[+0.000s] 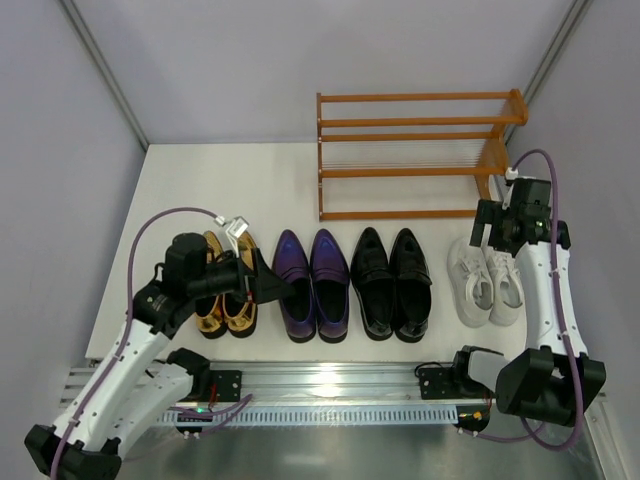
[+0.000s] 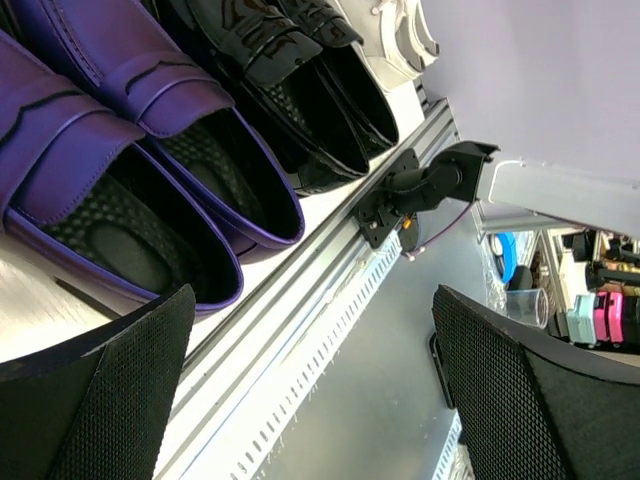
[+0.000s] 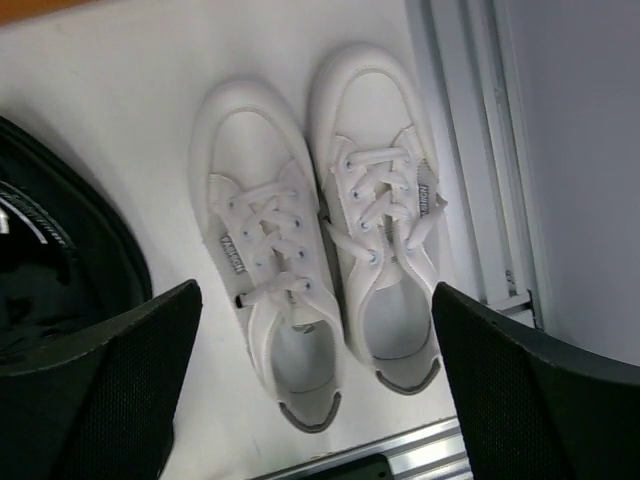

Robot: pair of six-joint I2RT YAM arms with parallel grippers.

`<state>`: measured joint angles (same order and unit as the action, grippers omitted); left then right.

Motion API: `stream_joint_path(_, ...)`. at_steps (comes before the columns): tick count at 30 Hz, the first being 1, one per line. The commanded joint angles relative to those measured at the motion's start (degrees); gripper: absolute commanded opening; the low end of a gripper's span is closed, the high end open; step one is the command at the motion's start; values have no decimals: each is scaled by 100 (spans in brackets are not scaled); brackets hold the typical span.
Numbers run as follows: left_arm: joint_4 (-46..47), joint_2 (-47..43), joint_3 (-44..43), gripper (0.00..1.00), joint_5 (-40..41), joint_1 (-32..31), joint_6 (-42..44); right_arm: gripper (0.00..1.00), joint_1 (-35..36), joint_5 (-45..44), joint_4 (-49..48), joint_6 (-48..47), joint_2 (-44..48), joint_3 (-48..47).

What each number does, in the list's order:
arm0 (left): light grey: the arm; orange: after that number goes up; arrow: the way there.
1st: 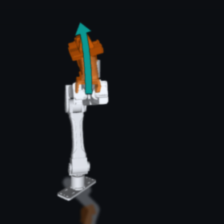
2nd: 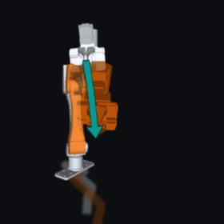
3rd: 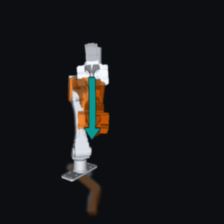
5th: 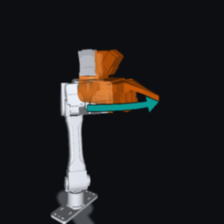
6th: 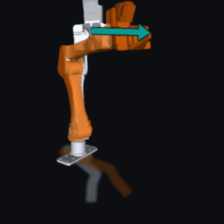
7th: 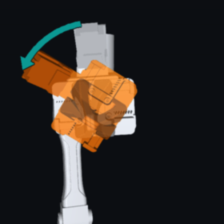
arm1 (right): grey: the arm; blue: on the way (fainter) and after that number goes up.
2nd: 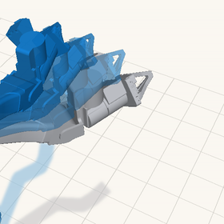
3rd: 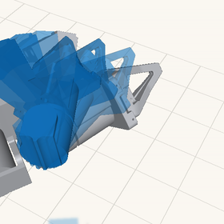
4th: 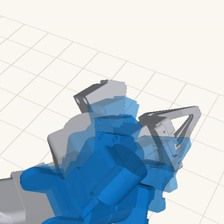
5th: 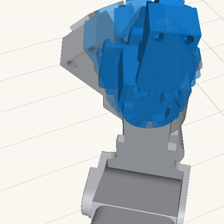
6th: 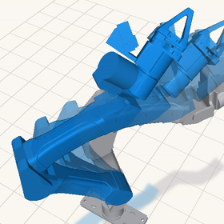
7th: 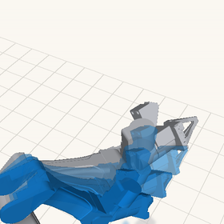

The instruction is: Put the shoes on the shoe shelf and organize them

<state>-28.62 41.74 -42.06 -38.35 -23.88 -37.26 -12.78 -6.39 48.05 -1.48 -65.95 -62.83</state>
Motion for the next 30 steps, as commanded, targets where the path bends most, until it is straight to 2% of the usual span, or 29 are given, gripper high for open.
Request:
stream_joint_path(1, -82, -323, 128, 100, 29, -82, 122, 97, -84, -775, -209, -696, -137, 306)
stream_joint_path(5, -143, -640, 321, 100, 3, -143, 113, 97, -330, -751, -410, -670, -243, 762)
stream_joint_path(12, -126, -763, 339, 100, -6, -398, 139, 97, -867, -153, -156, -942, -181, 702)
stream_joint_path(20, -205, -851, 348, 100, 12, -512, 192, 100, -867, 876, 160, -1170, -638, 605)
stream_joint_path(23, -205, -860, 348, 100, 29, -504, 192, 100, -876, 842, 169, -1145, -752, 588)
stream_joint_path(28, -249, -869, 330, 100, 56, -504, 219, 93, -876, 876, 73, -1109, -1269, 631)
stream_joint_path(30, -267, -869, 330, 100, 64, -512, 227, 87, -876, 1008, 37, -1092, -1463, 649)
